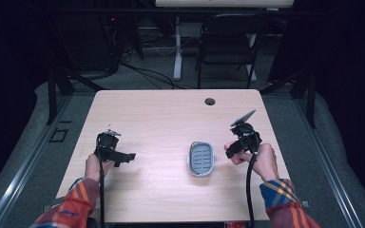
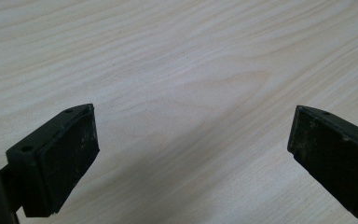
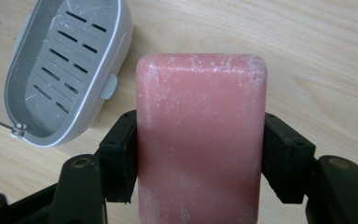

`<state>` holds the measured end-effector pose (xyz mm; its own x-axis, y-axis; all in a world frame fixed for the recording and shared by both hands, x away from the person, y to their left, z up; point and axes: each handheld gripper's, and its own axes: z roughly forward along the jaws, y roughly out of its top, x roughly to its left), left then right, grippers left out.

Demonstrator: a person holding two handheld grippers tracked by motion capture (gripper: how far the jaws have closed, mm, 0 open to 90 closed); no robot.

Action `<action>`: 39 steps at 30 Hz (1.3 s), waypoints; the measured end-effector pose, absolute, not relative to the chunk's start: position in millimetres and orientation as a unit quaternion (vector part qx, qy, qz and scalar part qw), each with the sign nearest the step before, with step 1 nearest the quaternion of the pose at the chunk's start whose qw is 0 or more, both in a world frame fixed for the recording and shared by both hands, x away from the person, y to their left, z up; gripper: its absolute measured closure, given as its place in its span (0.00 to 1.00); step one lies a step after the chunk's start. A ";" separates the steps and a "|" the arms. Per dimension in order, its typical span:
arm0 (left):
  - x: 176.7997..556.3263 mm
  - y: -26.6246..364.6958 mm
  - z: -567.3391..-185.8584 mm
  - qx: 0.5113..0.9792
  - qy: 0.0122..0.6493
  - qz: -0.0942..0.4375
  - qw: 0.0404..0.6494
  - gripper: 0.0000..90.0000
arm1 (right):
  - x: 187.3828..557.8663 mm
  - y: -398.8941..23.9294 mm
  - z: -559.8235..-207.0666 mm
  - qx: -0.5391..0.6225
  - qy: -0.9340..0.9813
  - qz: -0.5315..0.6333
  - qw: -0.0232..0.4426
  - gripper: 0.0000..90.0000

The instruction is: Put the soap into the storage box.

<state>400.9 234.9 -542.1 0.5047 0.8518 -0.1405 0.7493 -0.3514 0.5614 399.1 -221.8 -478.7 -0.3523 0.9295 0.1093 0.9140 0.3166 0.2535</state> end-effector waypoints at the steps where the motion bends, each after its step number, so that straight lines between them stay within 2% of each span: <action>1: 400.7 234.7 -541.9 0.818 0.490 0.088 0.290 0.02 | 399.6 -221.6 -477.5 0.562 0.816 0.131 0.026 0.41; 39: 397.9 233.3 -540.9 0.820 0.485 0.094 0.290 0.02 | 408.7 -172.6 -471.4 0.512 0.852 0.111 0.019 0.41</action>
<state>397.9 233.3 -540.9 0.5110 0.8501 -0.1268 0.7410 -0.3610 0.5662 408.7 -172.6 -471.4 -0.4759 0.8757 0.0818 0.8674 0.4520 0.2080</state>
